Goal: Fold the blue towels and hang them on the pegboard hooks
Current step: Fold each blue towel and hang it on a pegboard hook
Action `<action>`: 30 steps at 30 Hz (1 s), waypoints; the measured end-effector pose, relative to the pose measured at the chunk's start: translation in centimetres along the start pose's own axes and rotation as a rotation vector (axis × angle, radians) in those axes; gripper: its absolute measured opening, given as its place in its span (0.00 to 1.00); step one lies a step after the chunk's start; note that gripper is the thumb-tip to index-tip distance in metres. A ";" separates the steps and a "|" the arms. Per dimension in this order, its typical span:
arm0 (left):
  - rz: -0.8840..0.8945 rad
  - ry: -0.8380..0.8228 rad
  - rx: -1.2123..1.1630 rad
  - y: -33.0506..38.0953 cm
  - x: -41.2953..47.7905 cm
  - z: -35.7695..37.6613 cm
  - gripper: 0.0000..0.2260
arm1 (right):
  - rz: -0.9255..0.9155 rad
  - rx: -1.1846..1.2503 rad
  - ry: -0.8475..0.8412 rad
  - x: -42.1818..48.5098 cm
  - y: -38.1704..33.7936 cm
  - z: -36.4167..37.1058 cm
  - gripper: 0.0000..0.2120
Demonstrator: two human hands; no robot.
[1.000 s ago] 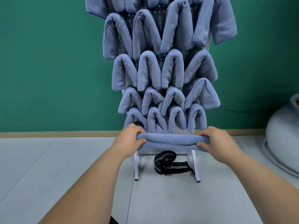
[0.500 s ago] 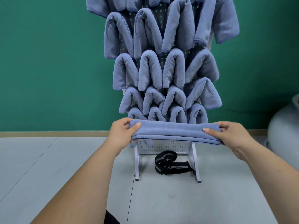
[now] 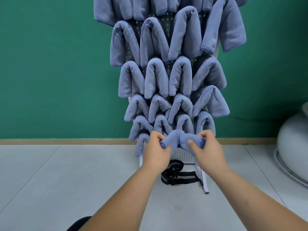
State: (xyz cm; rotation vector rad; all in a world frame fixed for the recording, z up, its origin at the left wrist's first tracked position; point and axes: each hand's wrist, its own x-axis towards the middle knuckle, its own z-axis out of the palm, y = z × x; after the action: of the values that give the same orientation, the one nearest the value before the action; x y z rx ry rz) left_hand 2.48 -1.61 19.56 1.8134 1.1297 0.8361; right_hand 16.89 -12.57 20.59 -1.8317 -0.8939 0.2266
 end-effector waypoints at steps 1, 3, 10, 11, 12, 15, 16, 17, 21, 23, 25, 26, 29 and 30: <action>-0.042 -0.054 -0.085 0.3 -0.5 0.4 0.14 | -0.002 0.047 -0.040 -0.5 -0.3 0.6 0.13; -0.118 -0.112 -0.254 0.6 -1.3 0.9 0.14 | 0.033 0.141 -0.110 -1.1 -0.4 1.7 0.14; -0.298 -0.144 -0.520 -0.4 -0.8 1.1 0.22 | 0.237 0.363 -0.155 -0.9 0.1 2.5 0.11; -0.286 -0.184 -0.486 -0.9 -0.6 1.1 0.23 | 0.247 0.338 -0.184 -1.0 0.3 2.7 0.13; -0.275 -0.209 -0.456 -1.3 -0.5 1.3 0.23 | 0.255 0.316 -0.216 -1.0 0.4 3.0 0.16; -0.275 -0.204 -0.422 -1.6 -1.1 1.3 0.20 | 0.254 0.286 -0.319 -1.6 0.3 4.3 0.17; -0.281 -0.209 -0.421 -1.9 -1.3 1.4 0.19 | 0.243 0.259 -0.346 -1.9 0.2 4.9 0.17; -0.297 -0.218 -0.426 -2.3 -1.5 1.5 0.19 | 0.223 0.227 -0.365 -2.1 0.3 5.4 0.19; -0.372 -0.201 -0.429 -5.0 -1.3 1.2 0.16 | 0.245 0.139 -0.373 -2.3 0.8 7.2 0.18; -0.377 -0.165 -0.376 -6.3 -0.9 0.8 0.16 | 0.250 0.121 -0.378 -1.8 1.3 7.9 0.13; -0.377 -0.127 -0.347 -7.4 -0.5 0.5 0.15 | 0.226 0.079 -0.382 -1.2 1.7 8.8 0.11; -0.371 -0.110 -0.347 -7.9 -0.2 0.5 0.15 | 0.202 0.049 -0.376 -0.9 1.8 9.3 0.13; -0.353 -0.049 -0.367 -8.8 0.4 0.7 0.14 | 0.084 -0.140 -0.352 -0.1 2.3 10.8 0.19; -0.351 -0.028 -0.364 -9.1 0.7 0.9 0.14 | 0.049 -0.199 -0.338 0.3 2.5 11.3 0.20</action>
State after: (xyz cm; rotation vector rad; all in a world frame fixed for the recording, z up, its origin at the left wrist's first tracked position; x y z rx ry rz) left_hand 0.16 1.15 11.15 1.2796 1.1491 0.7472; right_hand 12.28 -4.69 13.54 -2.0367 -1.1380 0.5049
